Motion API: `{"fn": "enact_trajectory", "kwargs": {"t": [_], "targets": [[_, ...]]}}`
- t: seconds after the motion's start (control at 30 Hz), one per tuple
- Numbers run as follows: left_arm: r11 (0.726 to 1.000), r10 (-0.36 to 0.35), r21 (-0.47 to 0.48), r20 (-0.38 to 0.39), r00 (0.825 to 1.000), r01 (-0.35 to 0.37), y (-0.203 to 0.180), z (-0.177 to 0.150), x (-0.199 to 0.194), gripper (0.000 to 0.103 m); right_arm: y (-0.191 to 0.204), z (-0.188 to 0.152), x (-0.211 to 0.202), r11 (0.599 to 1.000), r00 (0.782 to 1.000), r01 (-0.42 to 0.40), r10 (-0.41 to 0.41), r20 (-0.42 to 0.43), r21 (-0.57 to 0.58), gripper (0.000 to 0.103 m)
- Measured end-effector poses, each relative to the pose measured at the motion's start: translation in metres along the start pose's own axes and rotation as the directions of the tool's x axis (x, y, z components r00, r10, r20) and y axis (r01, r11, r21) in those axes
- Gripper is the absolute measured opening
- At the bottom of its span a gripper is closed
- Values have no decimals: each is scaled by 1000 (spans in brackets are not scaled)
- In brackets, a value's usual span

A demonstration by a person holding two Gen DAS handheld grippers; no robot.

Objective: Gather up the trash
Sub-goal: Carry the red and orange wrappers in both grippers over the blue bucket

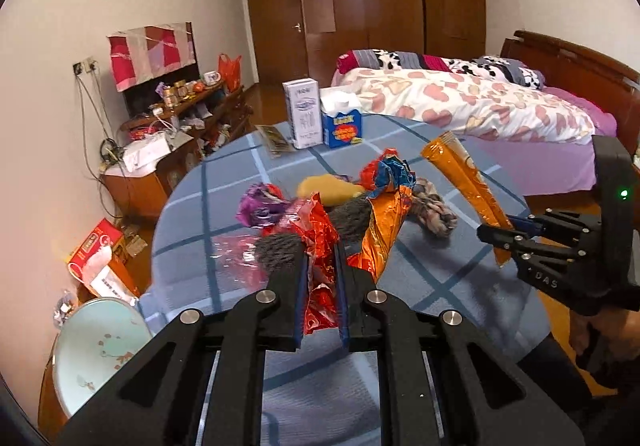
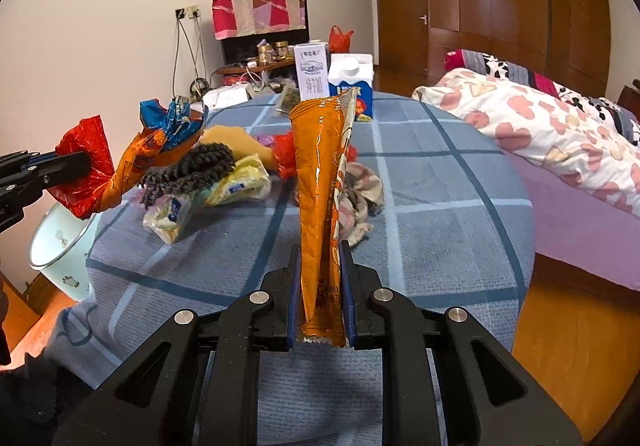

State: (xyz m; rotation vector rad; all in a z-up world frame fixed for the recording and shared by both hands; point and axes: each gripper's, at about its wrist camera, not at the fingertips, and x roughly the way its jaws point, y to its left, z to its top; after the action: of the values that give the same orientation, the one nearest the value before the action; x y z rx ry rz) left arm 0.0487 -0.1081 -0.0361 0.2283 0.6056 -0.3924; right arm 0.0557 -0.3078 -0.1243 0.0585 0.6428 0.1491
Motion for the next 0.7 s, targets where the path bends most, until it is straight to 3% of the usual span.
{"fn": "enact_trajectory", "kwargs": {"t": [0.7], "targets": [[982, 161, -96, -36, 986, -164, 90, -43, -30, 12, 83, 36, 14, 988, 993, -110, 113, 22, -106, 19]]}}
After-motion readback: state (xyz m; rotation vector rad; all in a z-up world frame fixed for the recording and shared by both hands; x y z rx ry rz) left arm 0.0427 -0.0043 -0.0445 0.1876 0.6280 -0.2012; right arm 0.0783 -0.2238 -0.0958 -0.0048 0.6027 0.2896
